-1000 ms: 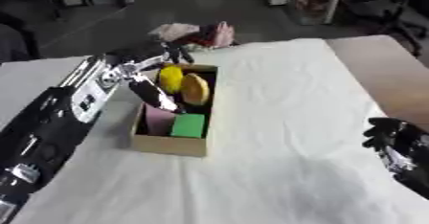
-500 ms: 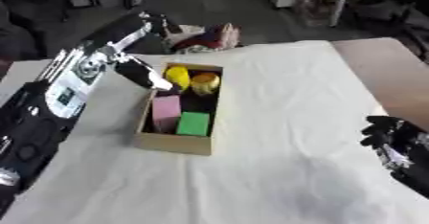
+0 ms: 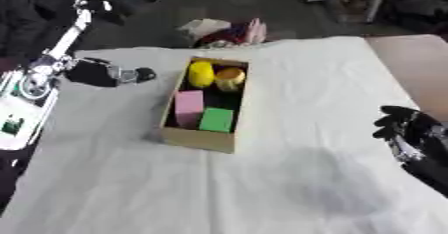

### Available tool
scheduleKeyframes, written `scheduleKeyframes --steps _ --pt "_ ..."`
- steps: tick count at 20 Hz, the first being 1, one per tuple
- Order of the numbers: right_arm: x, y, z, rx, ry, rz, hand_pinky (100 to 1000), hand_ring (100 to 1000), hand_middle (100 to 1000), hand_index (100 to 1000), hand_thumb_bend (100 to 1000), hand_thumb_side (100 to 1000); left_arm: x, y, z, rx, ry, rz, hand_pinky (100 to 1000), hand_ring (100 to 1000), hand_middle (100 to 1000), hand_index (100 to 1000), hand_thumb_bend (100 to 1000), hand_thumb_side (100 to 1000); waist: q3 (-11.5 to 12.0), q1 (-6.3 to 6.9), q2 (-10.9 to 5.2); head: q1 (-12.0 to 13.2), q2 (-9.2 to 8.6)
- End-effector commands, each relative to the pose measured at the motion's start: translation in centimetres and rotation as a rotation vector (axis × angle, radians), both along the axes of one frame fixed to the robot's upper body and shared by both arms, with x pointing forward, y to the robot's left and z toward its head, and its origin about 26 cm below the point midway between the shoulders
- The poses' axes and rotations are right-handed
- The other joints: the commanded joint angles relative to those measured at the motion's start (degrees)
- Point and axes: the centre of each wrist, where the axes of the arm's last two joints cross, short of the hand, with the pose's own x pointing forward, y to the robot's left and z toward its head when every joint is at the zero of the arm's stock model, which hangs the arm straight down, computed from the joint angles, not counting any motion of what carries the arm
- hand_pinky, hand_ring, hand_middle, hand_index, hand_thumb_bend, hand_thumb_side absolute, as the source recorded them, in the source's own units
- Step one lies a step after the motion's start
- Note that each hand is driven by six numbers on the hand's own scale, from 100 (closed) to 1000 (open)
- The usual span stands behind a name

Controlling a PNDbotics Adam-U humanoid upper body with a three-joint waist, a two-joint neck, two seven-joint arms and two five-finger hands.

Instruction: Pick up objects on the table and place them in the box.

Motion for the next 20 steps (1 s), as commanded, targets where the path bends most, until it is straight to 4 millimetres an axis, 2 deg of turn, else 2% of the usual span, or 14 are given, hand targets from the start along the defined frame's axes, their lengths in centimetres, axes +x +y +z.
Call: scheduleKeyframes --steps 1,6,11,14,20 --pt "-0.2 0.2 0.5 0.025 -0.028 -0.002 735 658 684 835 100 450 -1.1 -0.7 -0.9 -0.146 0.006 0.022 740 666 676 764 767 384 0.2 -0.14 -1.22 0.3 1.72" --pt "-0.7 0.5 -0.6 0.056 0.002 -0.012 735 662 691 838 100 410 -2.9 -1.7 -6.4 -0.354 0.164 0.056 738 664 674 764 764 379 0.6 -0.29 -2.12 0.6 4.8" --pt "-1.2 0.6 -1.9 0.051 0.047 -0.022 737 665 695 840 100 383 -5.5 -1.5 -10.3 -0.483 0.275 0.058 732 651 660 758 755 369 0.5 -0.52 -2.86 0.7 5.35" --pt "-1.5 0.7 -2.3 0.04 0.062 -0.02 738 664 691 839 100 386 -7.1 -1.5 -11.6 -0.521 0.314 0.058 731 647 658 758 757 365 0.4 -0.72 -3.12 0.8 5.36" --pt "-1.5 0.9 -2.5 0.005 0.066 -0.007 738 649 667 838 100 401 -7.5 -1.8 -12.8 -0.544 0.359 0.058 729 641 651 755 763 359 0.4 -0.9 -2.96 0.8 5.36"
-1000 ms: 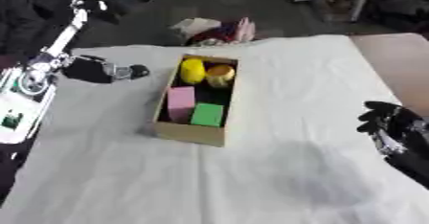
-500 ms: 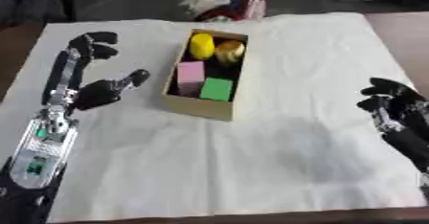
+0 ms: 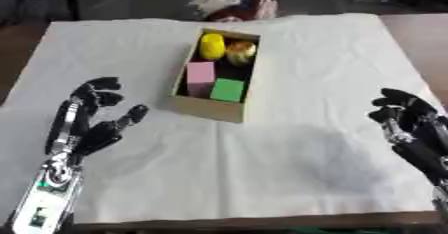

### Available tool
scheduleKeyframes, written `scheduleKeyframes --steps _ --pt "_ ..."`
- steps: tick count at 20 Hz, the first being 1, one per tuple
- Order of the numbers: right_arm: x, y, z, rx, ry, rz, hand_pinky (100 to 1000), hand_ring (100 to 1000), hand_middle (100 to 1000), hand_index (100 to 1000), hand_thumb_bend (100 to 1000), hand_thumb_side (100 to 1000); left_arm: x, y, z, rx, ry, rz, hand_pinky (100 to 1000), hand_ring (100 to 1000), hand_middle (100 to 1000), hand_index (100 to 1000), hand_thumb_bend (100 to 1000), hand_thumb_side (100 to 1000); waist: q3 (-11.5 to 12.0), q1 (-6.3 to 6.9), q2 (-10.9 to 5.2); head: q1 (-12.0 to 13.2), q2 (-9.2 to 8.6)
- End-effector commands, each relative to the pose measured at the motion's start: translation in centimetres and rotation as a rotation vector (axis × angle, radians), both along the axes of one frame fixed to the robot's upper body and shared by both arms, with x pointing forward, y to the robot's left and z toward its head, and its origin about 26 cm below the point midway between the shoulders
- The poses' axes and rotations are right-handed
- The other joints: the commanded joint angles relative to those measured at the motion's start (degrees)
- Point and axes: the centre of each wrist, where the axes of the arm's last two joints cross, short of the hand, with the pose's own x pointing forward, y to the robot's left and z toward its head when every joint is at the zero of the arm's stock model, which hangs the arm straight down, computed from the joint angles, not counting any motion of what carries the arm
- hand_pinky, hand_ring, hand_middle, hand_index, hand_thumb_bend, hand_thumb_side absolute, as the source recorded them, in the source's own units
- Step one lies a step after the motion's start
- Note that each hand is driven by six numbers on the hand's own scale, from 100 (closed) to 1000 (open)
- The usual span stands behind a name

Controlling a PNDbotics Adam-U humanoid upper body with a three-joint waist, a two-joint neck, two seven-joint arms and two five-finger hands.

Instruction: Pick up objects on the table and place them in the box.

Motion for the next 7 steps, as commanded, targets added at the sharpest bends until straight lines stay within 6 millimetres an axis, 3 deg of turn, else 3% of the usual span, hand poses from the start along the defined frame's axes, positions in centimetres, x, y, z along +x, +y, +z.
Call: scheduleKeyframes --steps 1,7 --pt "0.04 -0.09 0.4 -0.028 -0.014 0.01 737 646 663 838 100 402 0.09 -0.04 0.39 -0.006 -0.013 -0.011 728 640 649 755 762 359 0.0 -0.12 -0.49 0.1 0.29" --pt "0.05 0.18 0.39 -0.044 -0.011 0.027 737 639 655 837 100 405 0.28 -0.29 0.12 -0.017 -0.011 -0.015 727 636 645 752 762 356 0.1 -0.15 -0.3 0.5 0.29"
